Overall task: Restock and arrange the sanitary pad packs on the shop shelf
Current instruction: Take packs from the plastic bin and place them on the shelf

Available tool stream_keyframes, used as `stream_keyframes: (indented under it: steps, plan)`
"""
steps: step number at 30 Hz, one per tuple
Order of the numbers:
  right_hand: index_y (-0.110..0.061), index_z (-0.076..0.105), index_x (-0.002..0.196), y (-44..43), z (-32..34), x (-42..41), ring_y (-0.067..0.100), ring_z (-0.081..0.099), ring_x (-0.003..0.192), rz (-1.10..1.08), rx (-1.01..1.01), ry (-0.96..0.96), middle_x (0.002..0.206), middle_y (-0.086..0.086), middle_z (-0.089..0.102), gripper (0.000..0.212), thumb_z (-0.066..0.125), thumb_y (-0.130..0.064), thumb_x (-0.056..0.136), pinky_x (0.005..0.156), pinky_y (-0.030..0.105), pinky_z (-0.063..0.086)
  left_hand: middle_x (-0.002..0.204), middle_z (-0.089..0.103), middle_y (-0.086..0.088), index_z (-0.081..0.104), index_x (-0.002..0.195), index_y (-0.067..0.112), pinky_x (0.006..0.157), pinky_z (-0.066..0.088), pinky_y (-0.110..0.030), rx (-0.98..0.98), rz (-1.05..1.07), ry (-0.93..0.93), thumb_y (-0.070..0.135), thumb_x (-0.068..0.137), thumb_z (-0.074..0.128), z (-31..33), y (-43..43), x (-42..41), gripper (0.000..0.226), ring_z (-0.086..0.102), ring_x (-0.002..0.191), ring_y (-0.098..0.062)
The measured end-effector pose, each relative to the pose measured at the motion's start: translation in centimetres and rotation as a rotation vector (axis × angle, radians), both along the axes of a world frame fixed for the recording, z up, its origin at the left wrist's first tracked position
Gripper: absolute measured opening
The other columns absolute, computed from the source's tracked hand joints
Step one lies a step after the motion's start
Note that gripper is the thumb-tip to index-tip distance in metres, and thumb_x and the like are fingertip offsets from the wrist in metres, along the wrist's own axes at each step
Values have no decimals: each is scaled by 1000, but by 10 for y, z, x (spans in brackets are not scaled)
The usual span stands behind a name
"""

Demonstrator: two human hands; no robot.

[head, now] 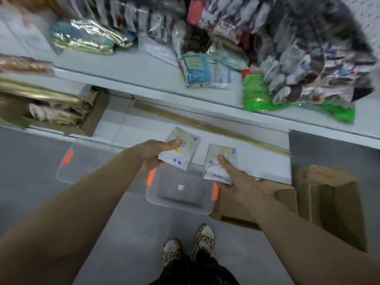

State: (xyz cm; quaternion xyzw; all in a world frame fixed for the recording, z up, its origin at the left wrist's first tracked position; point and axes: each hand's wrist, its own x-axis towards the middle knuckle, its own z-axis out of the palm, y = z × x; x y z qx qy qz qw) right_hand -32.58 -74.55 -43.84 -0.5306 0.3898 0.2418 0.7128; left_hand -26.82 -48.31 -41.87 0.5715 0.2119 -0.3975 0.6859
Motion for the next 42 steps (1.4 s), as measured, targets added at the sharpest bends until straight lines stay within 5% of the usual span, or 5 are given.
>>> stream_keyframes:
  steps: [5,17,30,33,42]
  plan:
    - [-15,70,107,-8,105,-12,16,67,97,-80,11,-165,106,-3,70,41,82,-42,78,95,35,55,112,73,-8,65,115,9,103,50,-34,15,-112,-138,30,69,74,106,-16,7,52,67,103,-19]
    - [-22,67,115,-88,289,-19,14,69,90,-249,28,-549,101,-1,74,53,85,-42,69,74,30,55,107,76,-7,63,122,6,74,59,-23,24,-432,-562,37,33,102,286,-84,40,102,73,92,-15]
    - [-17,72,105,-238,414,-8,19,69,98,-285,-34,-786,110,5,74,31,80,-33,80,93,31,54,124,66,-1,58,128,16,77,49,-17,164,-575,-923,27,56,95,362,-223,49,81,64,106,-9]
    - [-18,73,104,-295,429,3,20,67,109,-237,-75,-825,115,5,74,39,85,-35,71,109,37,47,129,59,3,60,124,29,87,44,-18,239,-626,-1003,53,28,99,375,-276,54,107,56,120,-9]
    - [-24,74,97,-443,464,35,11,68,97,-67,-158,-855,105,-6,75,24,80,-39,79,88,29,50,139,47,-9,61,120,38,84,43,-17,277,-649,-1090,64,26,94,411,-438,51,103,39,128,-10]
